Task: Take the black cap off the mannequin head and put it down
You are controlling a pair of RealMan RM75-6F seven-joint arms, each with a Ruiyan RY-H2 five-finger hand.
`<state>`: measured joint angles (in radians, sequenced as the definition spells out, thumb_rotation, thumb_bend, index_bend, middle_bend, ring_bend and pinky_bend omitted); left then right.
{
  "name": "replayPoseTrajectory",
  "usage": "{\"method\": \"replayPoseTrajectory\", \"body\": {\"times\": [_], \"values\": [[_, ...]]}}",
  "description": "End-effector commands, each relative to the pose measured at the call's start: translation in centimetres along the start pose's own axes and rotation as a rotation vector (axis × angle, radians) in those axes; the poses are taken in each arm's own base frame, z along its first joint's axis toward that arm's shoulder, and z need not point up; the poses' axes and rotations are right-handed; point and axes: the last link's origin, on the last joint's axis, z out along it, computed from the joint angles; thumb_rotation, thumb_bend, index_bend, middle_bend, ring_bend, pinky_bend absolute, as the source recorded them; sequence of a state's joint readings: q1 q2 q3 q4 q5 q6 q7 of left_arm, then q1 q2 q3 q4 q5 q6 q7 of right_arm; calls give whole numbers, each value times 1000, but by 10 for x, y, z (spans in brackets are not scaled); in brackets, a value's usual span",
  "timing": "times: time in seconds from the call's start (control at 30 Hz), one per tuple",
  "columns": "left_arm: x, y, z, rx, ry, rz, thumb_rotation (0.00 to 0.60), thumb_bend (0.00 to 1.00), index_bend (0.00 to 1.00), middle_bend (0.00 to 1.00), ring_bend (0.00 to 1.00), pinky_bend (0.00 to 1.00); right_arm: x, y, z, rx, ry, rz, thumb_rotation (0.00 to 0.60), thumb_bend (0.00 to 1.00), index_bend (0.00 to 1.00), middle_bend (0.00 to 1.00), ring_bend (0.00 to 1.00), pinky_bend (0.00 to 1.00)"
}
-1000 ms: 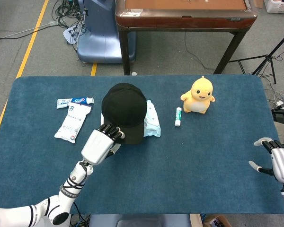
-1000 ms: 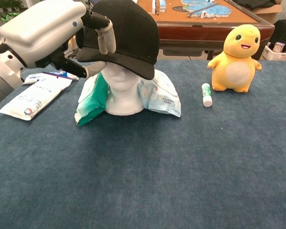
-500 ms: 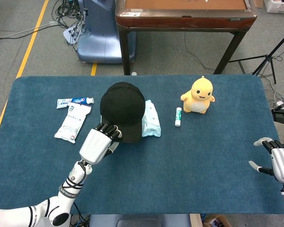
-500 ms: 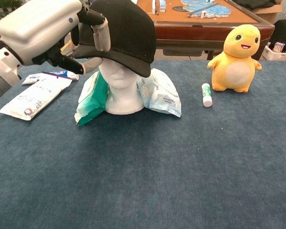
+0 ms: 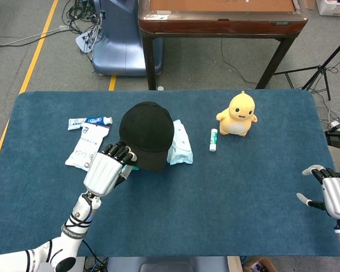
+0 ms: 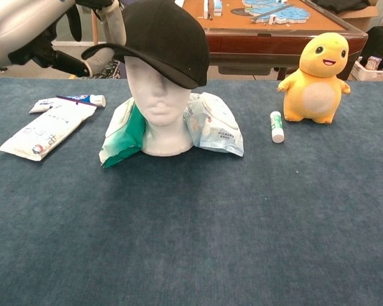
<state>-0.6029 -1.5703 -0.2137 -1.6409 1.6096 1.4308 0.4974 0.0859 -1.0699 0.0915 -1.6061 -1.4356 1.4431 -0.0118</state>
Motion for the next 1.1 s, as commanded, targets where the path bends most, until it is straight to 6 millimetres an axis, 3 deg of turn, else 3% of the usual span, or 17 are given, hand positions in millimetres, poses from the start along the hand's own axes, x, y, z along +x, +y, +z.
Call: {"method": "replayPoseTrajectory", "body": {"times": [0.03,0.5,1.1], "values": [[2,-2,0,5,6,-3,600,547,499,500,303,471,-1,0,0,0,-2,-2,600,82,394,356,341,438],[12,-7,8,42,54,-41,600,547,500,501,303,471,-2,0,1,-4,-6,-8,600,82,393,356,341,439],[22,6,30,46,80,-65,600,546,501,501,303,471,-2,0,2,-5,-10,-11,600,82,394,356,341,439]]}}
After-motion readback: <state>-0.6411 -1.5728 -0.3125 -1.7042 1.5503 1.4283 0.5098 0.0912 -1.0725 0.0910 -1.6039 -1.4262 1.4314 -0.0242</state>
